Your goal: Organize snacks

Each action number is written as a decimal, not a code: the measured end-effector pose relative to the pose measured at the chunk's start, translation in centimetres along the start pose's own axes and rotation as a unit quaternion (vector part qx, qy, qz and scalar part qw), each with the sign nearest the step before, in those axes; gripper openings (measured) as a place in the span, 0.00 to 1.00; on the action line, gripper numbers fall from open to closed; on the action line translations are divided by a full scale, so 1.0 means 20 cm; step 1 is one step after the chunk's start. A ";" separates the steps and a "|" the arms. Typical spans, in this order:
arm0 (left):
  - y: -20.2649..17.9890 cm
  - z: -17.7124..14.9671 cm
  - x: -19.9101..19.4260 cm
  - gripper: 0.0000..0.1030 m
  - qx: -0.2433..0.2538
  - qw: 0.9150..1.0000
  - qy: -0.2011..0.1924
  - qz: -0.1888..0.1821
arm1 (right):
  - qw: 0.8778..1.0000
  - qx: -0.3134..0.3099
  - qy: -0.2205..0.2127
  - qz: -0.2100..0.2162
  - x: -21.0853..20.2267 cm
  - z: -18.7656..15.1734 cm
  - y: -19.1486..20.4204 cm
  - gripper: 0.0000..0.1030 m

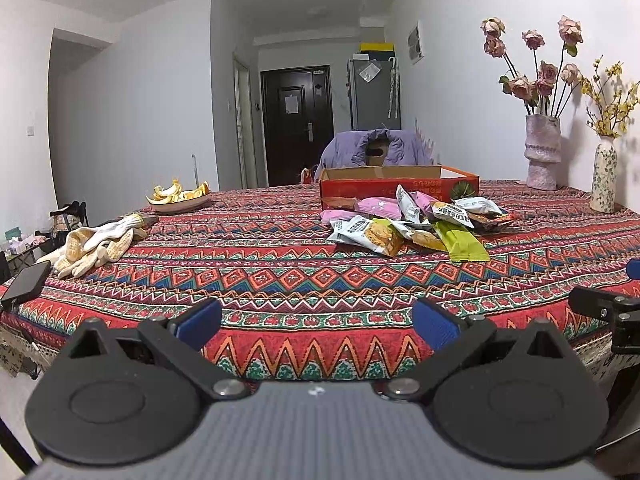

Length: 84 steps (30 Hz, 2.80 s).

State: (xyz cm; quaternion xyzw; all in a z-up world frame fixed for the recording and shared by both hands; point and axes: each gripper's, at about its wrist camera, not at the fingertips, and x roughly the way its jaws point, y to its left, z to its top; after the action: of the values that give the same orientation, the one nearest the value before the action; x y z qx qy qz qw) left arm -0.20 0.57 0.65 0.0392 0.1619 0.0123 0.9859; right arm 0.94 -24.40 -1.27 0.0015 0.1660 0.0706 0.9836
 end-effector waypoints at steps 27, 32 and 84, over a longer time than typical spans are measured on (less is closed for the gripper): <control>0.00 0.00 0.00 1.00 0.001 1.000 -0.002 0.001 | 1.000 -0.003 0.001 -0.007 0.01 -0.01 0.00 1.00; 0.00 0.01 0.00 1.00 0.001 1.000 -0.003 0.003 | 1.000 -0.003 -0.002 -0.006 0.02 0.00 0.00 1.00; -0.47 0.49 1.38 0.59 0.023 0.970 0.186 -0.155 | 0.983 0.095 0.124 0.096 1.27 0.62 -0.32 0.38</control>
State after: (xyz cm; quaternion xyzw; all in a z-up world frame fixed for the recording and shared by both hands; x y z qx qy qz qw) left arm 29.12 -8.59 0.35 0.0331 0.3464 -0.1378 0.9273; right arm 29.71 -26.99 2.06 0.1017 0.2921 0.1485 0.9393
